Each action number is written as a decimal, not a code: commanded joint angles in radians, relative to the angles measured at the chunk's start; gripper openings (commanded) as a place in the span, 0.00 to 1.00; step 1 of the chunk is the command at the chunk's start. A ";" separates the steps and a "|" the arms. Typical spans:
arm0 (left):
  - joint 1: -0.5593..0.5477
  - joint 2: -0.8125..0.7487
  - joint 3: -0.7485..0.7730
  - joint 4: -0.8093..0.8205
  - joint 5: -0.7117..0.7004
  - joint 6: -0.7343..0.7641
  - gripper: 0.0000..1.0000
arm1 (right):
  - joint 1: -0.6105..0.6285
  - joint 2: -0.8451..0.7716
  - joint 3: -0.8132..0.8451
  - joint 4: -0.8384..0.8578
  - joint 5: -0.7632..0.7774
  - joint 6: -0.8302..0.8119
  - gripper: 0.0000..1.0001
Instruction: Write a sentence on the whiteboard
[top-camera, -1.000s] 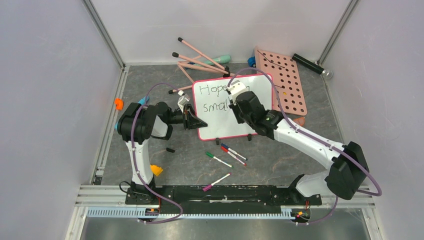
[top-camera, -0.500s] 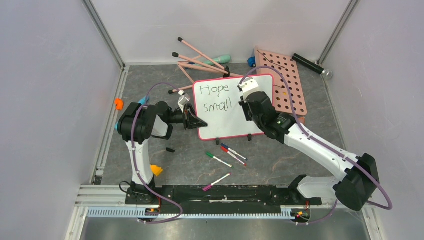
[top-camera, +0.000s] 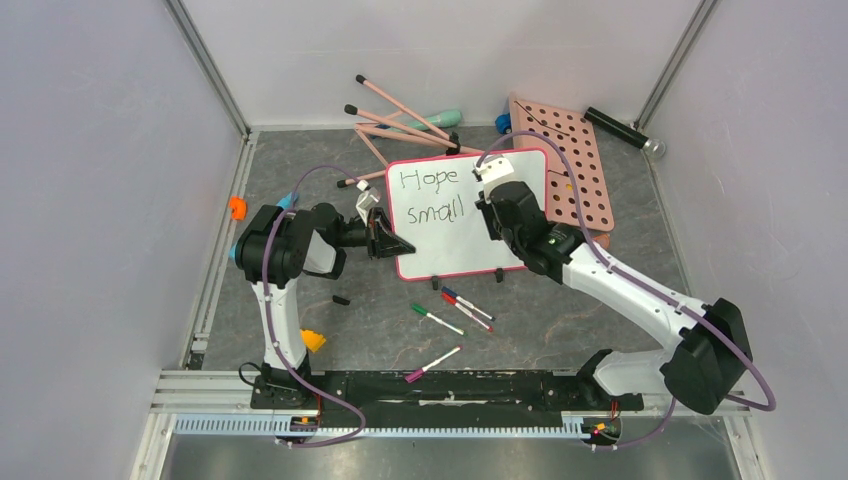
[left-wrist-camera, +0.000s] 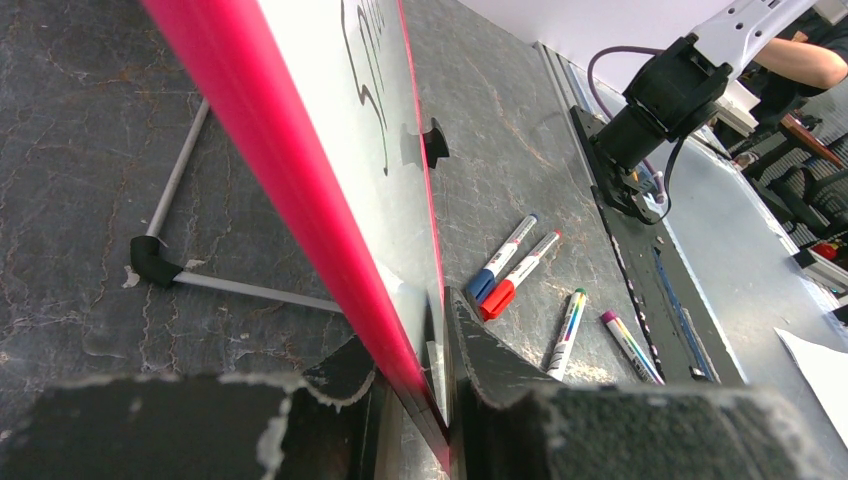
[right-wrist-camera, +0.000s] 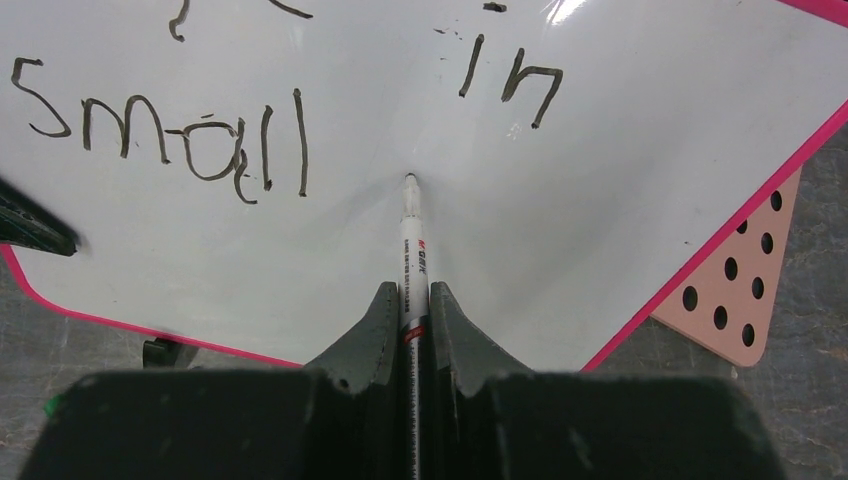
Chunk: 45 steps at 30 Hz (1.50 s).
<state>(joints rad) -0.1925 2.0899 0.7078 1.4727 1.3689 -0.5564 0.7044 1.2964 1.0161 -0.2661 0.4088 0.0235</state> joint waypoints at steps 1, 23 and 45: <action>-0.010 0.021 0.010 0.084 0.052 0.079 0.17 | -0.008 0.010 0.021 0.042 0.018 -0.014 0.00; -0.010 0.021 0.007 0.085 0.052 0.081 0.17 | -0.014 0.013 -0.006 0.030 -0.042 -0.014 0.00; -0.010 0.018 0.007 0.084 0.054 0.082 0.17 | -0.016 -0.011 -0.036 0.029 -0.089 -0.003 0.00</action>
<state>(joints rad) -0.1921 2.0941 0.7078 1.4719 1.3651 -0.5648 0.6956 1.2949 0.9684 -0.2672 0.3737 0.0216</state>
